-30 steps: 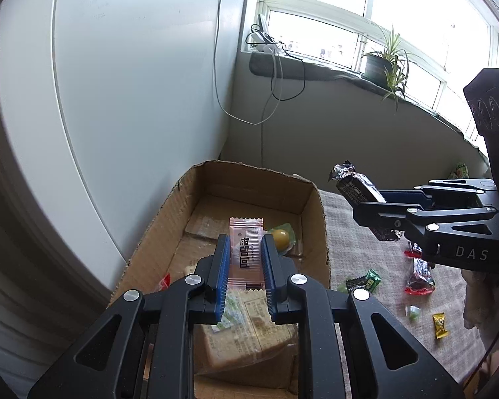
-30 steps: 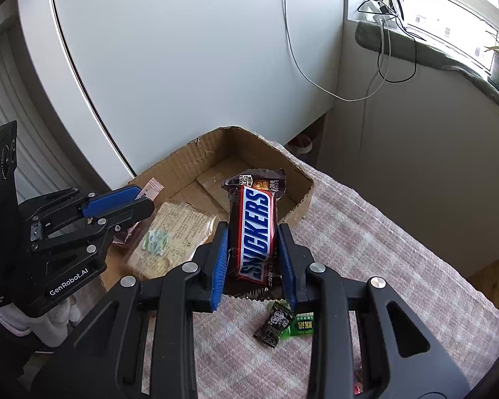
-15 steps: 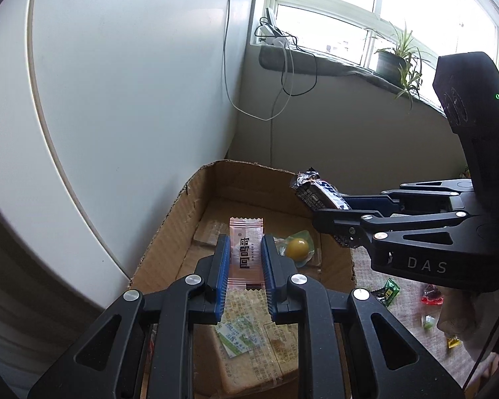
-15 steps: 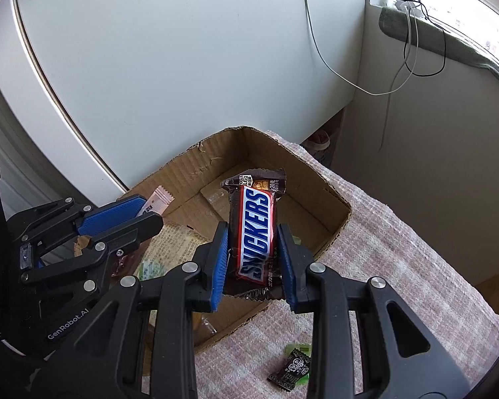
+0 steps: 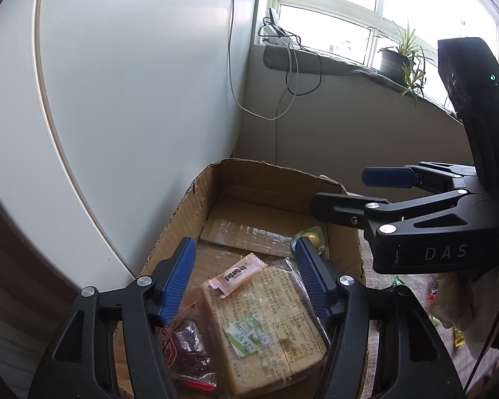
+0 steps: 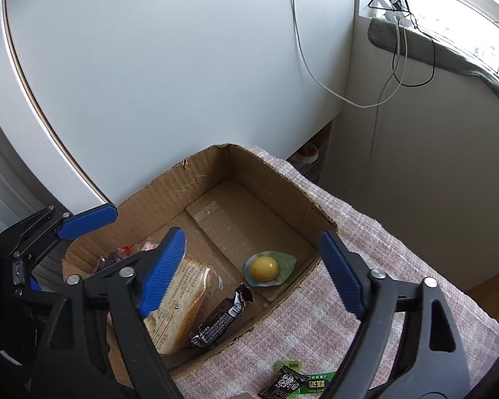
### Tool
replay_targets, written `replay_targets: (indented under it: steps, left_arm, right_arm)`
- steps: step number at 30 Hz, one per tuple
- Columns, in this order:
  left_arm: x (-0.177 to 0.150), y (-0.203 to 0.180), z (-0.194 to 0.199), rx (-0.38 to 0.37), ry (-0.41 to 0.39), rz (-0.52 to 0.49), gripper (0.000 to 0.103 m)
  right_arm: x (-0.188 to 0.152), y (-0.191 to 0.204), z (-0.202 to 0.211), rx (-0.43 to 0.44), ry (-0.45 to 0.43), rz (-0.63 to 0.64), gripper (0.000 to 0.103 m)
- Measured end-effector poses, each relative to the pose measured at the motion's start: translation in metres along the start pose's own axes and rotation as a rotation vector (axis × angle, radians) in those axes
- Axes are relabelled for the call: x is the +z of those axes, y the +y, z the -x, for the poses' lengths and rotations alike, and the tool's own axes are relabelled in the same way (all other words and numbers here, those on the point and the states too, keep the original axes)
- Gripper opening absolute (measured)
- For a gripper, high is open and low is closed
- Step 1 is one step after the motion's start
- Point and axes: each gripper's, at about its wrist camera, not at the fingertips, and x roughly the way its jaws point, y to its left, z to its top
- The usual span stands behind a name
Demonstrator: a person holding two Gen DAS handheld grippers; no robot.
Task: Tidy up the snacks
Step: 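Open both grippers over the box to drop the Snickers and pink packet, then withdraw both open grippers from the box back over the snacks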
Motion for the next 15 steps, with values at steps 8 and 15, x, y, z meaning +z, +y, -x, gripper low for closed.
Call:
replay_targets:
  steps: [8,15]
  left_arm:
    - [0.0,-0.002,0.009,-0.006,-0.009,0.001,0.062]
    - [0.0,-0.008,0.026,-0.018,-0.032,-0.003,0.062]
  right_arm:
    - [0.001,-0.001,0.015,-0.011,-0.008,-0.008,0.089]
    - [-0.008,-0.008,0.045,-0.028,-0.032,-0.018,0.089]
